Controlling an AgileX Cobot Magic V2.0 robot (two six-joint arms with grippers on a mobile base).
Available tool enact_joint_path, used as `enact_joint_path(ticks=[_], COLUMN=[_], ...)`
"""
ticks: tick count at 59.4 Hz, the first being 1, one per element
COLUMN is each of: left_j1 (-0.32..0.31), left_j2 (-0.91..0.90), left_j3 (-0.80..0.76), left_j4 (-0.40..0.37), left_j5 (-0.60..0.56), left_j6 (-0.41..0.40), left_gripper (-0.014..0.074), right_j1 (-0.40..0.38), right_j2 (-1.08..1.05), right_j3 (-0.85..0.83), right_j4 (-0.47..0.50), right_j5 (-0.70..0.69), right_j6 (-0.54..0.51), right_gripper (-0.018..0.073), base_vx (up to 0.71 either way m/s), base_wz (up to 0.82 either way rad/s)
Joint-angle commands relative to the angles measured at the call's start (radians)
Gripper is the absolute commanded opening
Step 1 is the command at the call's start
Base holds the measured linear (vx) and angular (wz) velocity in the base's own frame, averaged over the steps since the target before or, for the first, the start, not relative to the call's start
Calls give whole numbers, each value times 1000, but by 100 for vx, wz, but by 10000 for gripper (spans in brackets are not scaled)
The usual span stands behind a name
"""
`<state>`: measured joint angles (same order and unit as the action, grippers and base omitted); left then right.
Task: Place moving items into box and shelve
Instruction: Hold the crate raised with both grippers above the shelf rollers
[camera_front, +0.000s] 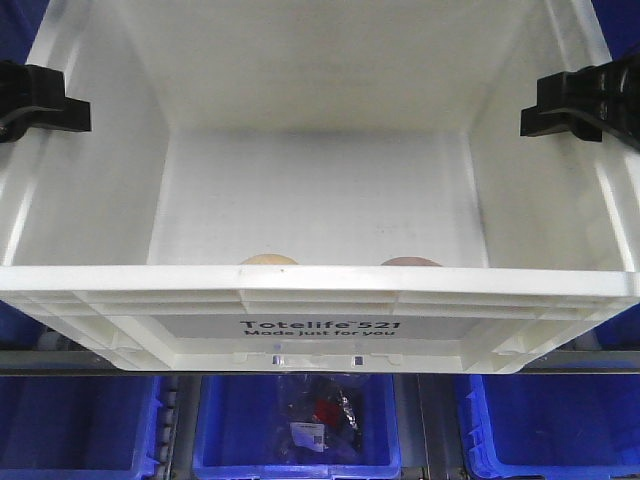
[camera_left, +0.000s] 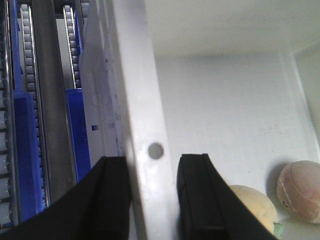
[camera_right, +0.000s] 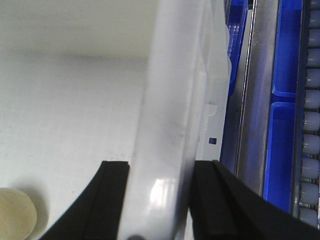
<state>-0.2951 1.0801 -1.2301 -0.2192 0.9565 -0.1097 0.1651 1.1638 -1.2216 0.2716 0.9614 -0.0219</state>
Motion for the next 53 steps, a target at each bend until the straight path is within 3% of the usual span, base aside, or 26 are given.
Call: enact_joint_path(ticks=[1, 53], left_j1=[-6, -6], left_j2=[-29, -24], left_j3=[-49, -49], left_j4=[-21, -15], left_j5=[-130, -152], left_j6=[16, 16], left_gripper=[-6, -6], right_j1=[-5, -5], right_j2=[-31, -31], right_j3=[-38, -38], right_j4=[23, 23], right_j5=[-129, -129], right_j6=[-18, -18], right_gripper=[-6, -6], base_vx=[0, 0], base_wz=[0, 0])
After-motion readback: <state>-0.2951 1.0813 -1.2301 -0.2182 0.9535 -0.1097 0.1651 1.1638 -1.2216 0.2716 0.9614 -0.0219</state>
